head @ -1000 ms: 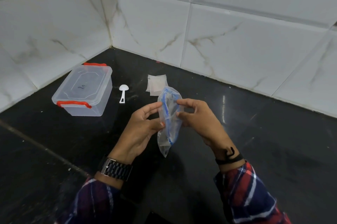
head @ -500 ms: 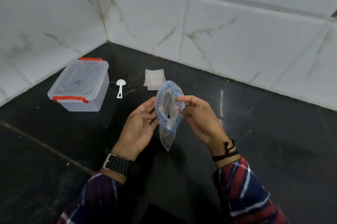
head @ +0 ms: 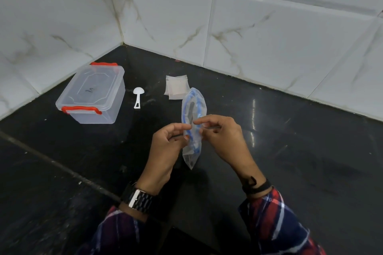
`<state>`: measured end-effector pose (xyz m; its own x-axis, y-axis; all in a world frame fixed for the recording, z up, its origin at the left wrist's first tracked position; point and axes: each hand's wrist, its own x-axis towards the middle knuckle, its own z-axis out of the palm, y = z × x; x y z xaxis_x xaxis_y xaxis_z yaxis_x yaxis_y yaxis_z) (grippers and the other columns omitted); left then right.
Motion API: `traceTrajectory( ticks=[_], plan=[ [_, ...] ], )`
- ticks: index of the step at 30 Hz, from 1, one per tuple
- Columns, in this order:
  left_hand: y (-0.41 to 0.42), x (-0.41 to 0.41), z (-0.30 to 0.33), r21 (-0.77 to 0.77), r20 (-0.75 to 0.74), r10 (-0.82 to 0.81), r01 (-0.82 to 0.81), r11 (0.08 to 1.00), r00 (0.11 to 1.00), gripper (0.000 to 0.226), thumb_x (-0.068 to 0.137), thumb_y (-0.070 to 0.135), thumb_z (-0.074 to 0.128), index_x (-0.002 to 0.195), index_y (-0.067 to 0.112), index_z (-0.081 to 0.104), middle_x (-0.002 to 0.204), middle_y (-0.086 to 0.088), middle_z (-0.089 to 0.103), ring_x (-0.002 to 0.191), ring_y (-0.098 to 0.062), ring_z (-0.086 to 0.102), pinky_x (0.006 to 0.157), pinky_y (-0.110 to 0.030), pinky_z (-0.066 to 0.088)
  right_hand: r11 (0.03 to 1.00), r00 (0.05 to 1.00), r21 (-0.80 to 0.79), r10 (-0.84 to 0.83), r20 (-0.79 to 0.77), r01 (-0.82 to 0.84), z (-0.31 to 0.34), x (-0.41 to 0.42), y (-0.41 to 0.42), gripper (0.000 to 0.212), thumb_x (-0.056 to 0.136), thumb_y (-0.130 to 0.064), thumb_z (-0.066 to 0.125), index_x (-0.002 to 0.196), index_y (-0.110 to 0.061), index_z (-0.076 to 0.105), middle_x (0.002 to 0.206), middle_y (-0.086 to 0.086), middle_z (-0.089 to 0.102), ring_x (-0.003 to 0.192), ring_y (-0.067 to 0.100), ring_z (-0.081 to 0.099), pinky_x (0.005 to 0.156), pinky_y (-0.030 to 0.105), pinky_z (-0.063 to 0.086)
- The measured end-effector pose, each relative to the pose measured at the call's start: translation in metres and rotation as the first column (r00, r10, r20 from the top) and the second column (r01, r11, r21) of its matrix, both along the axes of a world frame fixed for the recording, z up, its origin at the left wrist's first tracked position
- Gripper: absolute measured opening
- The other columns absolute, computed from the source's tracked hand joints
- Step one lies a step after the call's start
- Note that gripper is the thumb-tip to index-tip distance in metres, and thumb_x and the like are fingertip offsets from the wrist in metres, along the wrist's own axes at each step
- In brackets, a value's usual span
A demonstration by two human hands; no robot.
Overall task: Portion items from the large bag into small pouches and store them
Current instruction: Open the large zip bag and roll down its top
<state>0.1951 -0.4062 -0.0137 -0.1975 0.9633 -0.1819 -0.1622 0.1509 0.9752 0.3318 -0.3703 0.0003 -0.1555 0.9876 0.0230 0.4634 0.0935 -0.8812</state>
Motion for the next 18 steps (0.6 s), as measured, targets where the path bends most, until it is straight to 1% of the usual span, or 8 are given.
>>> traceTrajectory(
  ticks=[2, 4, 6, 9, 11, 14, 16, 18],
  plan=[
    [-0.001, 0.001, 0.000, 0.000, 0.053, 0.006, -0.006, 1.000, 0.999, 0.031, 0.087, -0.012, 0.053, 0.100, 0.011, 0.068, 0.101, -0.008, 0.072, 0.091, -0.015, 0.071, 0.076, -0.025, 0.058, 0.999, 0.999, -0.032, -0.020, -0.045, 0.019, -0.002, 0.000, 0.000, 0.032, 0.086, 0.001, 0.061, 0.092, -0.028, 0.072, 0.104, -0.003, 0.067, 0.092, 0.007, 0.066, 0.070, 0.012, 0.054],
    [-0.001, 0.002, 0.001, 0.001, 0.120, 0.027, -0.027, 1.000, 0.992, 0.033, 0.087, -0.012, 0.053, 0.100, 0.013, 0.068, 0.102, -0.004, 0.071, 0.093, -0.016, 0.070, 0.076, -0.025, 0.058, 0.997, 0.992, -0.077, -0.036, -0.121, 0.026, -0.001, -0.001, -0.002, 0.033, 0.087, 0.001, 0.059, 0.091, -0.029, 0.073, 0.105, -0.003, 0.069, 0.092, 0.007, 0.067, 0.071, 0.015, 0.055],
    [-0.001, 0.003, 0.002, 0.003, 0.188, 0.045, -0.046, 0.999, 0.981, 0.034, 0.086, -0.014, 0.052, 0.104, 0.012, 0.067, 0.103, -0.004, 0.070, 0.095, -0.016, 0.069, 0.077, -0.026, 0.058, 0.993, 0.983, -0.121, -0.035, -0.179, 0.014, -0.001, -0.001, -0.003, 0.029, 0.089, -0.004, 0.058, 0.093, -0.028, 0.073, 0.100, 0.000, 0.072, 0.091, 0.011, 0.069, 0.076, 0.024, 0.057],
    [-0.002, 0.007, 0.002, -0.016, 0.270, 0.062, -0.060, 0.998, 0.961, 0.036, 0.086, -0.015, 0.051, 0.106, 0.011, 0.067, 0.109, -0.006, 0.068, 0.097, -0.017, 0.069, 0.080, -0.031, 0.058, 0.978, 0.986, -0.202, 0.012, -0.166, -0.046, 0.002, 0.000, -0.006, 0.020, 0.089, -0.012, 0.062, 0.100, -0.027, 0.070, 0.093, 0.002, 0.072, 0.086, 0.014, 0.070, 0.079, 0.034, 0.059],
    [-0.002, 0.010, 0.000, -0.037, 0.312, 0.089, -0.081, 0.996, 0.946, 0.037, 0.086, -0.015, 0.051, 0.105, 0.012, 0.067, 0.113, -0.007, 0.066, 0.100, -0.019, 0.068, 0.078, -0.031, 0.058, 0.974, 0.983, -0.222, 0.007, -0.183, -0.048, 0.002, 0.001, -0.006, 0.022, 0.088, -0.006, 0.063, 0.100, -0.024, 0.069, 0.092, 0.001, 0.073, 0.085, 0.013, 0.070, 0.078, 0.034, 0.058],
    [0.001, 0.013, 0.000, -0.092, 0.455, 0.151, -0.122, 0.988, 0.878, 0.038, 0.086, -0.017, 0.047, 0.105, 0.010, 0.066, 0.115, -0.010, 0.066, 0.100, -0.021, 0.068, 0.073, -0.029, 0.058, 0.969, 0.943, -0.247, -0.078, -0.325, -0.004, 0.003, 0.001, -0.006, 0.028, 0.085, 0.007, 0.060, 0.094, -0.018, 0.069, 0.089, 0.002, 0.072, 0.080, 0.013, 0.070, 0.071, 0.028, 0.056],
    [0.001, 0.013, 0.001, -0.136, 0.543, 0.187, -0.134, 0.982, 0.819, 0.040, 0.086, -0.018, 0.043, 0.106, 0.009, 0.065, 0.113, -0.011, 0.066, 0.099, -0.023, 0.067, 0.075, -0.031, 0.058, 0.965, 0.900, -0.262, -0.134, -0.414, 0.023, 0.002, 0.000, -0.006, 0.028, 0.083, 0.010, 0.059, 0.091, -0.015, 0.069, 0.084, 0.004, 0.070, 0.074, 0.010, 0.068, 0.064, 0.022, 0.052],
    [0.001, 0.013, 0.004, -0.162, 0.586, 0.205, -0.135, 0.978, 0.784, 0.040, 0.087, -0.018, 0.041, 0.107, 0.009, 0.063, 0.111, -0.012, 0.066, 0.100, -0.024, 0.066, 0.079, -0.033, 0.055, 0.964, 0.878, -0.258, -0.179, -0.444, 0.066, 0.002, -0.001, -0.007, 0.025, 0.083, 0.009, 0.059, 0.089, -0.014, 0.069, 0.086, 0.004, 0.070, 0.072, 0.007, 0.067, 0.061, 0.017, 0.050]
  ],
)
